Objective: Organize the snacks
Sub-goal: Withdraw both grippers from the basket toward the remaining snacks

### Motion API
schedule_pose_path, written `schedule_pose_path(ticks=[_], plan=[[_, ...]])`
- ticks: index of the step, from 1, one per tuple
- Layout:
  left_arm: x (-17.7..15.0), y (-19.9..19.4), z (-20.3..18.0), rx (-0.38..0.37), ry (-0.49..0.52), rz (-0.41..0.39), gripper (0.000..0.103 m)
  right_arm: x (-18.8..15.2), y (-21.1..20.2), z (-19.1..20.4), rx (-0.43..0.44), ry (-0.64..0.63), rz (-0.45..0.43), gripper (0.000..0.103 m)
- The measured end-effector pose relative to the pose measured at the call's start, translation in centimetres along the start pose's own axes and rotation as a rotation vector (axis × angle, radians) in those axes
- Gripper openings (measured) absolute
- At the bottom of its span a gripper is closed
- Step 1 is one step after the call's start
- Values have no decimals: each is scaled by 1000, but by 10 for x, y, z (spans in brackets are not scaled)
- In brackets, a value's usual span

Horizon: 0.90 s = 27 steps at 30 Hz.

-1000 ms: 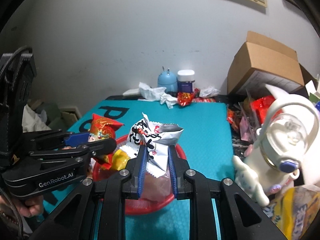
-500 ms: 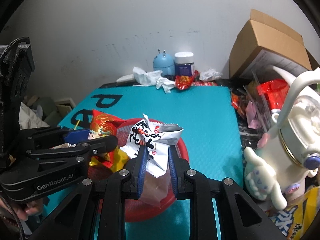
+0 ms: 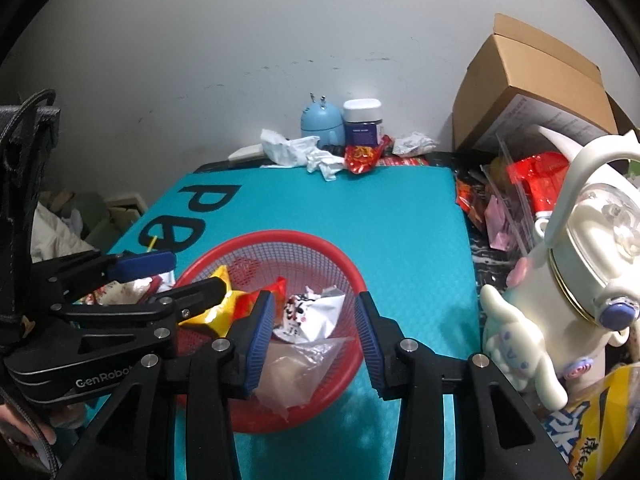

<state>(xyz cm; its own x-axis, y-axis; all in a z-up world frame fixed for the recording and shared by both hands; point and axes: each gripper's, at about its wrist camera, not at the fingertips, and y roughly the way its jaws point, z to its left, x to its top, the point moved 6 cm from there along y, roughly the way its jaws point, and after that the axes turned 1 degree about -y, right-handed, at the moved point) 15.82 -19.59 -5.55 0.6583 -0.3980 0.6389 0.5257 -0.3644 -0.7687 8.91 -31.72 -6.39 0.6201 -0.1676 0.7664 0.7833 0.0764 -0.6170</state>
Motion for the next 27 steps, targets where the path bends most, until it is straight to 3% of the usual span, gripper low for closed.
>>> schedule_pose_path(ticks=[10, 13, 20, 27], plan=[[-5, -36, 4, 44, -41, -49, 57, 3, -26, 17, 42, -51, -43, 43], [-8, -49, 6, 50, -63, -63, 57, 4, -34, 22, 56, -60, -57, 50], [-15, -77, 16, 75, -109, -111, 57, 4, -51, 36, 98, -87, -82, 58], [-26, -106, 27, 117, -150, -140, 57, 2, -67, 56, 147, -125, -95, 58]])
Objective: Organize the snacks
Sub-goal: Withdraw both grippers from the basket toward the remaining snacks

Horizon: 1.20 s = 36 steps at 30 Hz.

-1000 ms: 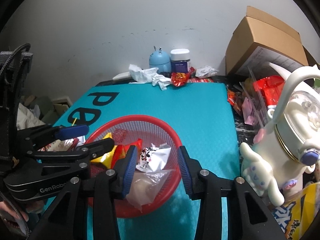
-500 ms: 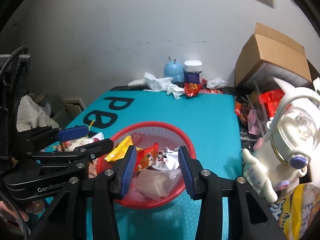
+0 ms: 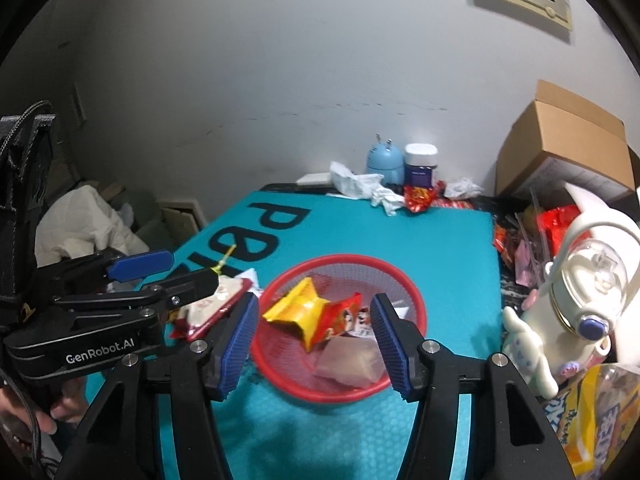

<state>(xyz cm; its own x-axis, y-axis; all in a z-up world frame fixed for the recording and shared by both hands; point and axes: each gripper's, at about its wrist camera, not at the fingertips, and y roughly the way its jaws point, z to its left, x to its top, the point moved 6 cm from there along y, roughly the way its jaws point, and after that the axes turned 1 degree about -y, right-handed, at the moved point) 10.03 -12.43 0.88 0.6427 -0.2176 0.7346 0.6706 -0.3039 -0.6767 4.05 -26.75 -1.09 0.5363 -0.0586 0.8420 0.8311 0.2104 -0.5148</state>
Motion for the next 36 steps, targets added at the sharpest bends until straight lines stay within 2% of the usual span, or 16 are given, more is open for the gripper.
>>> schedule_pose_path(ticks=[11, 19, 25, 27, 36], plan=[[-17, -49, 26, 55, -56, -65, 57, -2, -18, 42, 87, -76, -24, 60], [-30, -68, 44, 88, -76, -82, 58, -6, -20, 70, 140, -109, -19, 61], [-37, -70, 62, 97, -102, -75, 57, -7, -10, 89, 171, -135, -1, 61], [-39, -69, 68, 97, -111, -69, 57, -6, -4, 94, 184, -139, 7, 64], [-41, -50, 102, 90, -120, -47, 57, -1, 32, 116, 227, -156, 43, 65]])
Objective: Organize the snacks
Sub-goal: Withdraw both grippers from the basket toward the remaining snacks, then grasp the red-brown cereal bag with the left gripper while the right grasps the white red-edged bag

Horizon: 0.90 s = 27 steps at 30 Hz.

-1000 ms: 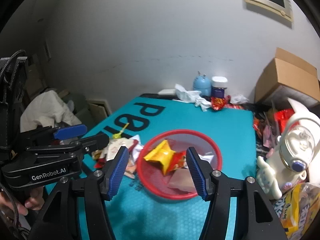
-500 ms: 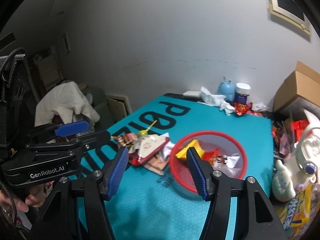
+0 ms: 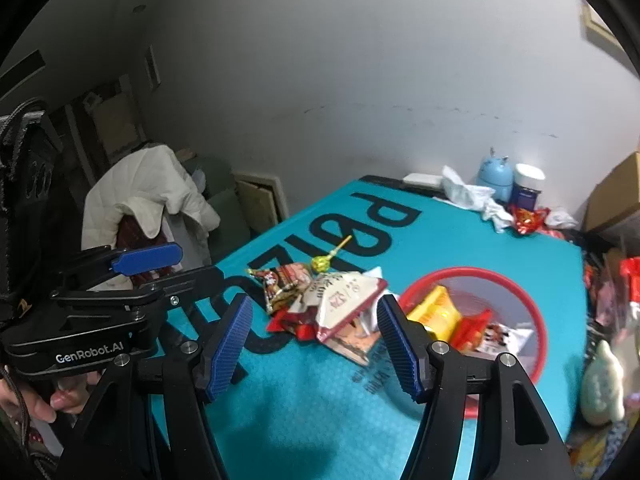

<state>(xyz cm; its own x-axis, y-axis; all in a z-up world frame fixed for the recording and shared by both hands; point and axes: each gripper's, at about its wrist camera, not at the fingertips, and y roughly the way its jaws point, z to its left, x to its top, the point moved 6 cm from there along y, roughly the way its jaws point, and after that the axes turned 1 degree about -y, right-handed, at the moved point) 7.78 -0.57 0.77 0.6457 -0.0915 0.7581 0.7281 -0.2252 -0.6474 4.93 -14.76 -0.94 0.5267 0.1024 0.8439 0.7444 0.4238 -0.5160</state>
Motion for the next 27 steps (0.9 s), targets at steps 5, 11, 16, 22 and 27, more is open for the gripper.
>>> schedule_pose_path(ticks=[5, 11, 16, 22, 27], plan=[[1, 20, 19, -10, -18, 22, 57, 4, 28, 4, 31, 2, 34, 65], [3, 41, 39, -4, -36, 42, 57, 9, 59, 12, 59, -6, 67, 65], [3, 65, 53, -8, -34, 73, 57, 9, 86, 13, 61, -14, 104, 65], [3, 91, 62, -3, -6, 112, 57, 7, 112, 0, -21, -24, 139, 66], [5, 112, 61, -42, 15, 138, 57, 2, 128, -15, -54, -11, 168, 77]])
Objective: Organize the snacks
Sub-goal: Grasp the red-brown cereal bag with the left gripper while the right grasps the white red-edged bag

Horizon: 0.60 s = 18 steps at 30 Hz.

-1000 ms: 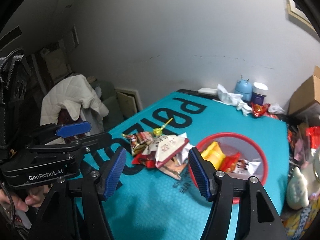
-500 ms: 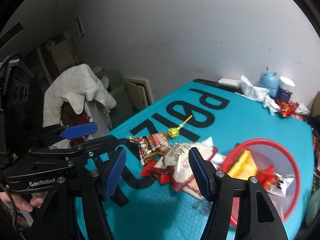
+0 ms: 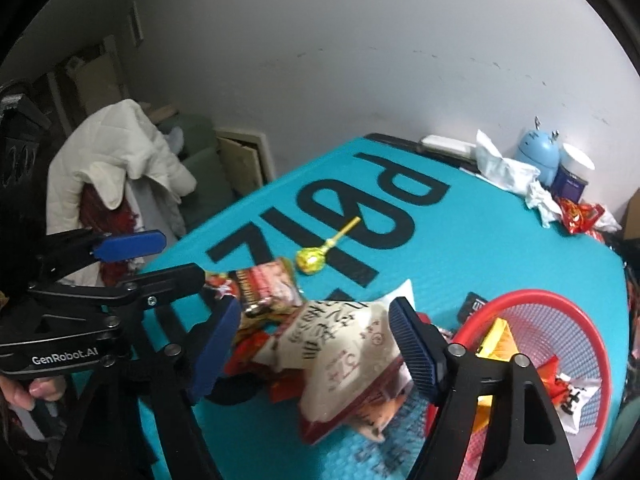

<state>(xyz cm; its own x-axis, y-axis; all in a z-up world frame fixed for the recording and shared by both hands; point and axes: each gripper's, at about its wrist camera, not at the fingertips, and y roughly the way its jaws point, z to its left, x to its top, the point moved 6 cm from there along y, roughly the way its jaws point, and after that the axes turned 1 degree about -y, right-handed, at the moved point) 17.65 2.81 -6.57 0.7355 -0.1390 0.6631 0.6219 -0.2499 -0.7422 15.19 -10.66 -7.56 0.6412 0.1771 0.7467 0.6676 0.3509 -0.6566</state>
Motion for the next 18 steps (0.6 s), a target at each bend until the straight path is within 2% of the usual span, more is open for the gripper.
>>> schedule_pose_path(ticks=[9, 15, 18], plan=[[-4, 45, -12, -138, 16, 112, 57, -14, 16, -16, -15, 31, 55, 82], [-7, 62, -12, -61, 73, 153, 57, -18, 15, -19, -9, 31, 53, 82], [-13, 76, -9, -63, 66, 210, 57, -19, 15, -19, -6, 29, 52, 82]])
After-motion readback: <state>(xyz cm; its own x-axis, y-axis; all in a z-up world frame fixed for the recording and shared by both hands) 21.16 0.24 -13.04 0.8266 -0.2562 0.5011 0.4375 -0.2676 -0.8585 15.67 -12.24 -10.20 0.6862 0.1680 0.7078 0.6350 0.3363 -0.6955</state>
